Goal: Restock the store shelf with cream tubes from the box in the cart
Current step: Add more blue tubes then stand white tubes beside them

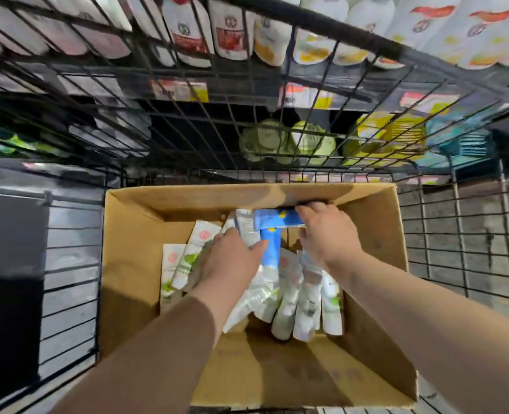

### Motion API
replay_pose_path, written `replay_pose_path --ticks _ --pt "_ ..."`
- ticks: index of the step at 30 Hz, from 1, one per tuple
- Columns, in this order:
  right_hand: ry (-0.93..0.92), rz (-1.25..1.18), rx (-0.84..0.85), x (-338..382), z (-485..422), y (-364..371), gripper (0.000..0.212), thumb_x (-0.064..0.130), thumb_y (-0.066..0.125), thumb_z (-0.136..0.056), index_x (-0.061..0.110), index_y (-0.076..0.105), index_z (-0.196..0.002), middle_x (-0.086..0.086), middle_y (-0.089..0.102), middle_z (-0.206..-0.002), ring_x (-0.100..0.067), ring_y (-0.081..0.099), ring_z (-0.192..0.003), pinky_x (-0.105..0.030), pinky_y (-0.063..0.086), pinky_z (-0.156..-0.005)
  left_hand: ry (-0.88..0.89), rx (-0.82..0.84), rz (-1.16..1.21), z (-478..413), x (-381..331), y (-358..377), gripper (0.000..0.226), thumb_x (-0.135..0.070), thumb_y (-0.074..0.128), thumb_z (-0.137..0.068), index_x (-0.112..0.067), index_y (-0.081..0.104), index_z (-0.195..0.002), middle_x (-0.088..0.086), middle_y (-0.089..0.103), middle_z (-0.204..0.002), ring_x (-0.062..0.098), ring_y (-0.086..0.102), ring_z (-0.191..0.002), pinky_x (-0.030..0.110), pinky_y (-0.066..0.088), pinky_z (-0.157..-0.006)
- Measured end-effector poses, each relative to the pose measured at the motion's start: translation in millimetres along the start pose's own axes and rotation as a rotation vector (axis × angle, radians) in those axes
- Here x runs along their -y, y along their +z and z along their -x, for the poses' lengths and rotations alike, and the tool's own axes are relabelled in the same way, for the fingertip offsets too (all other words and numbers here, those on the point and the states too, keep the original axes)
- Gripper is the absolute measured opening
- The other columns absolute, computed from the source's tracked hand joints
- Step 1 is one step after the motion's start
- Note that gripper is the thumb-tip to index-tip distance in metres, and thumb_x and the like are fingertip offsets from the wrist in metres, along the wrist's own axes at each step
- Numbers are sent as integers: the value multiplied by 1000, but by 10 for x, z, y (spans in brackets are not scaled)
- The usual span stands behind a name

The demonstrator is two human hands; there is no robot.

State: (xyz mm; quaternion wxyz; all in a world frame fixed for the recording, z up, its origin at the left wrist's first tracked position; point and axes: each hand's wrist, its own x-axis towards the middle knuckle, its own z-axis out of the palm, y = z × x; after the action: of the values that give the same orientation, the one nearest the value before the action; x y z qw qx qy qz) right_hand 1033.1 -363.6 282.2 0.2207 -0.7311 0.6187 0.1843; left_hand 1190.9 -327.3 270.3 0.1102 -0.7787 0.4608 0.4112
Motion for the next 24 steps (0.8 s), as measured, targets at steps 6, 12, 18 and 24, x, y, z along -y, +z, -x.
replay_pose_path --ticks 6,12,18,24 --pt "63 -1 124 -58 26 185 42 32 52 -91 19 44 -131 -6 47 -124 -28 47 -116 -37 42 -89 -23 -57 -87 -38 -21 59 60 -61 55 -81 -12 52 -116 10 58 -114 31 55 -105 46 50 -83" --pt "129 -185 147 -53 113 122 42 32 62 -87 14 44 -120 -7 54 -117 -28 50 -111 -36 45 -80 -34 -17 40 42 47 4 40 -44 60 -84 -16 49 -110 8 59 -105 29 58 -94 40 52 -75" --pt "139 -254 145 -58 280 -190 40 31 62 -87 12 41 -115 -7 54 -115 -29 56 -101 -34 43 -72 -63 -24 546 317 295 -246 29 -17 61 -89 -19 43 -111 -6 59 -97 10 55 -73 21 37 -51" --pt "107 -347 185 42 575 -638 39 31 63 -87 15 46 -118 -4 55 -115 -24 55 -98 -28 39 -73 -45 -97 669 759 434 -698 27 -15 60 -89 -17 56 -116 -5 59 -101 15 54 -81 20 38 -56"
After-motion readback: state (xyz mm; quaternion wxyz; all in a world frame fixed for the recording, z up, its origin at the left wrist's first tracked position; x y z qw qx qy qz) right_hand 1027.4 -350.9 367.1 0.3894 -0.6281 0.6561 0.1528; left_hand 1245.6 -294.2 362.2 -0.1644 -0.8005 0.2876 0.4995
